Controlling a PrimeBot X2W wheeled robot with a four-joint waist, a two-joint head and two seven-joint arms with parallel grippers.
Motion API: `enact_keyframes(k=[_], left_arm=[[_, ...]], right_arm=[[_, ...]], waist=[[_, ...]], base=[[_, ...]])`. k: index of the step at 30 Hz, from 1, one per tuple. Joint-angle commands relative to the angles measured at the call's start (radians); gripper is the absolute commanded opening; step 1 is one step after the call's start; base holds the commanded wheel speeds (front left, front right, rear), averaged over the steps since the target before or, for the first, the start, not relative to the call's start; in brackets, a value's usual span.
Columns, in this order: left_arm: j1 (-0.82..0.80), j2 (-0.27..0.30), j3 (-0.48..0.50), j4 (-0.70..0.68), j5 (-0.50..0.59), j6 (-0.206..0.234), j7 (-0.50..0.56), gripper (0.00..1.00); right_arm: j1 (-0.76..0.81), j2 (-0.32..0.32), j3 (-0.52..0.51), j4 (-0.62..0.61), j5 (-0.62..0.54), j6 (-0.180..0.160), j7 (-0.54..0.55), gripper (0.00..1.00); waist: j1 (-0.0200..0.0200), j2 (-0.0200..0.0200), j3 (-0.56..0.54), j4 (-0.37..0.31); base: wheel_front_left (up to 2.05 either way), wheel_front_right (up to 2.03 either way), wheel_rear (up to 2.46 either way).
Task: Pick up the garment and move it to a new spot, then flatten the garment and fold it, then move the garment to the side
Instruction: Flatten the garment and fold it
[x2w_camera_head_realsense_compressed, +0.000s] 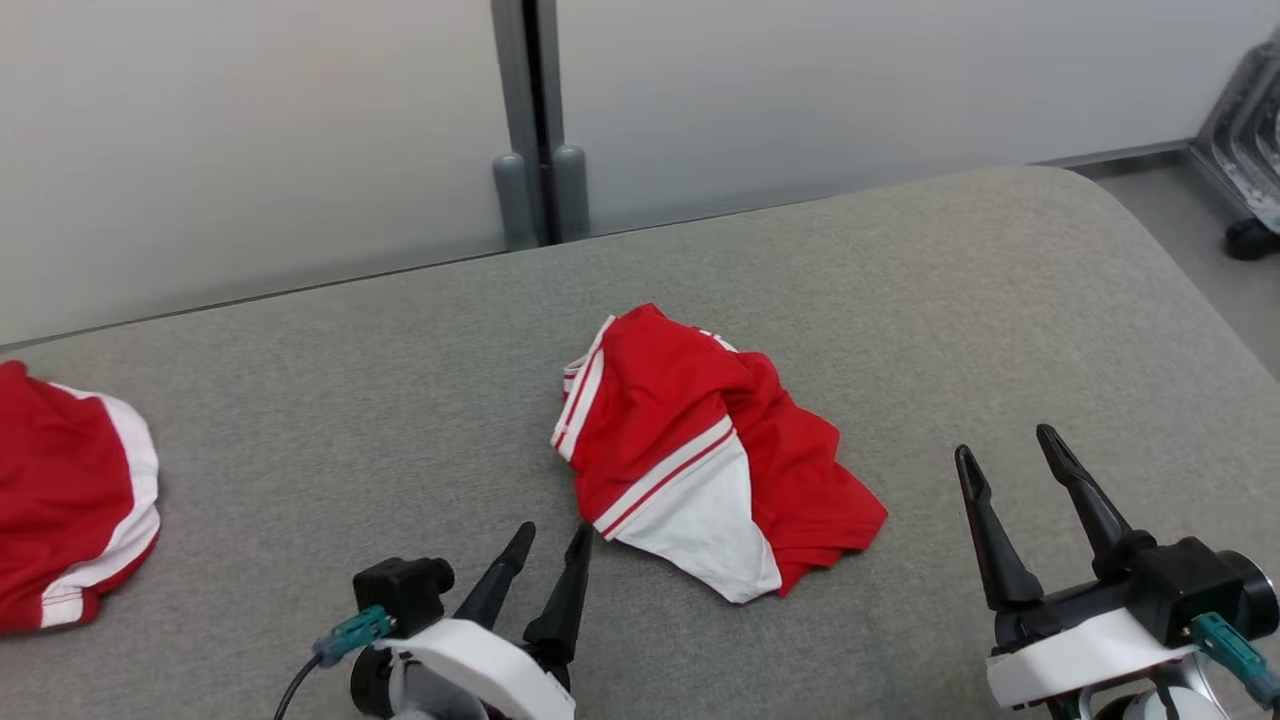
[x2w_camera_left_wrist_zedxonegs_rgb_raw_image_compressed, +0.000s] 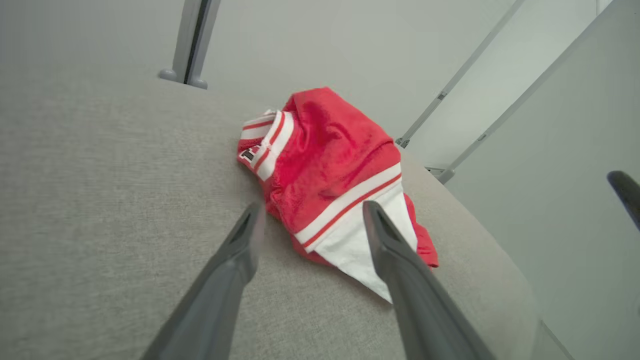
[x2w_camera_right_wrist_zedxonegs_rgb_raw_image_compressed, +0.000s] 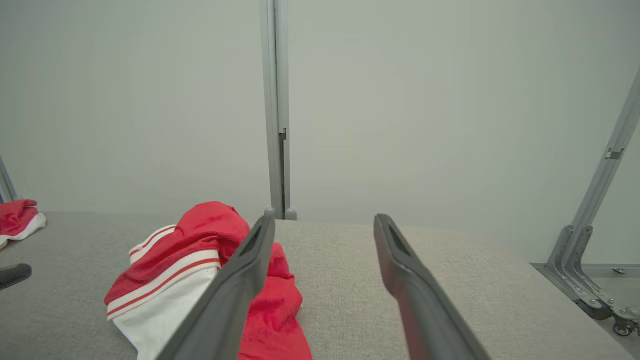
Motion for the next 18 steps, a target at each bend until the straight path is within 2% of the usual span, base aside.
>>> enact_keyframes(k=[1, 6, 10, 11, 12, 15, 18], left_arm=[[-0.031, 0.007, -0.016, 0.023, -0.023, -0.003, 0.009, 1.00], [-0.132, 0.007, -0.085, 0.174, -0.094, 0.023, 0.042, 1.00], [-0.194, 0.005, -0.120, 0.274, -0.149, 0.019, 0.034, 1.00], [-0.201, 0.005, -0.125, 0.285, -0.167, 0.014, 0.029, 0.45], [-0.207, 0.006, -0.134, 0.293, -0.178, 0.012, 0.025, 0.00], [-0.218, 0.006, -0.154, 0.299, -0.209, 0.003, 0.006, 0.00], [-0.208, 0.006, -0.140, 0.236, -0.265, -0.003, -0.023, 0.00]], right_arm=[[-0.013, -0.004, -0.001, -0.001, 0.006, 0.000, -0.005, 1.00], [-0.020, 0.000, -0.010, -0.003, 0.007, 0.000, -0.005, 1.00], [-0.029, 0.001, -0.016, -0.007, 0.006, 0.000, -0.005, 1.00], [-0.029, 0.002, -0.017, -0.007, 0.005, 0.000, -0.005, 1.00], [-0.030, 0.002, -0.018, -0.008, 0.006, 0.000, -0.005, 1.00], [-0.024, 0.007, -0.025, -0.007, 0.003, 0.000, -0.005, 1.00], [-0.014, 0.012, -0.030, -0.003, 0.007, 0.000, -0.005, 1.00]], waist=[[0.0000, 0.0000, 0.045, -0.056], [0.0000, 0.0000, 0.079, -0.114], [0.0000, 0.0000, 0.093, -0.143], [0.0000, 0.0000, 0.093, -0.144], [0.0000, 0.0000, 0.094, -0.145], [0.0000, 0.0000, 0.087, -0.138], [0.0000, 0.0000, 0.073, -0.123]], base=[[0.00, 0.00, 0.00], [0.00, 0.00, 0.00], [0.00, 0.00, 0.00], [0.00, 0.00, 0.00], [0.00, 0.00, 0.00], [0.00, 0.00, 0.00], [0.00, 0.00, 0.00]])
